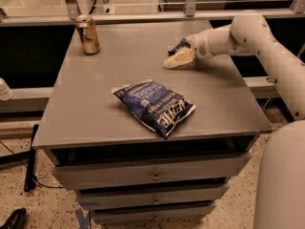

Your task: Pick rxbar blueberry

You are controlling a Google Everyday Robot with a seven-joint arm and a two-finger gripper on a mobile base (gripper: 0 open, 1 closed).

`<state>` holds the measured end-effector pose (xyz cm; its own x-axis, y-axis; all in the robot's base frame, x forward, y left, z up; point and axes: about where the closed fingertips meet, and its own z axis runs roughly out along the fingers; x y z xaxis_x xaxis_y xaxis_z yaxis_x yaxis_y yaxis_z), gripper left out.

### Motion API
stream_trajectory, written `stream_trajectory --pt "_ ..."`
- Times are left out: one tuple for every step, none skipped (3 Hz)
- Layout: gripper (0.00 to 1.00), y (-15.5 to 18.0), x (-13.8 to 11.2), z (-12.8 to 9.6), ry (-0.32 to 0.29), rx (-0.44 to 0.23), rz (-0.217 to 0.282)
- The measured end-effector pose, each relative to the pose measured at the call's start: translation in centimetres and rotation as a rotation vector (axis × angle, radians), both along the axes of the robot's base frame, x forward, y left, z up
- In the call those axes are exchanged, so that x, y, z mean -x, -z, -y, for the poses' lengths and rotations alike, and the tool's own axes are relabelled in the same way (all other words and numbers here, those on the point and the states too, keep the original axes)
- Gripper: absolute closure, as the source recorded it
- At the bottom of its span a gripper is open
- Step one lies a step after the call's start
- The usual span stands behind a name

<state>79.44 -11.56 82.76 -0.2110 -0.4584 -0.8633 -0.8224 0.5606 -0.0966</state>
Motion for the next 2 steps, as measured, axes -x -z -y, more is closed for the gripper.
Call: stream_trajectory --pt "0.40 0.06 -0.30 0.61 0.014 -0.003 -0.004" --pt "0.64 -0.26 -0.43 0.86 0.017 -0.007 0.001"
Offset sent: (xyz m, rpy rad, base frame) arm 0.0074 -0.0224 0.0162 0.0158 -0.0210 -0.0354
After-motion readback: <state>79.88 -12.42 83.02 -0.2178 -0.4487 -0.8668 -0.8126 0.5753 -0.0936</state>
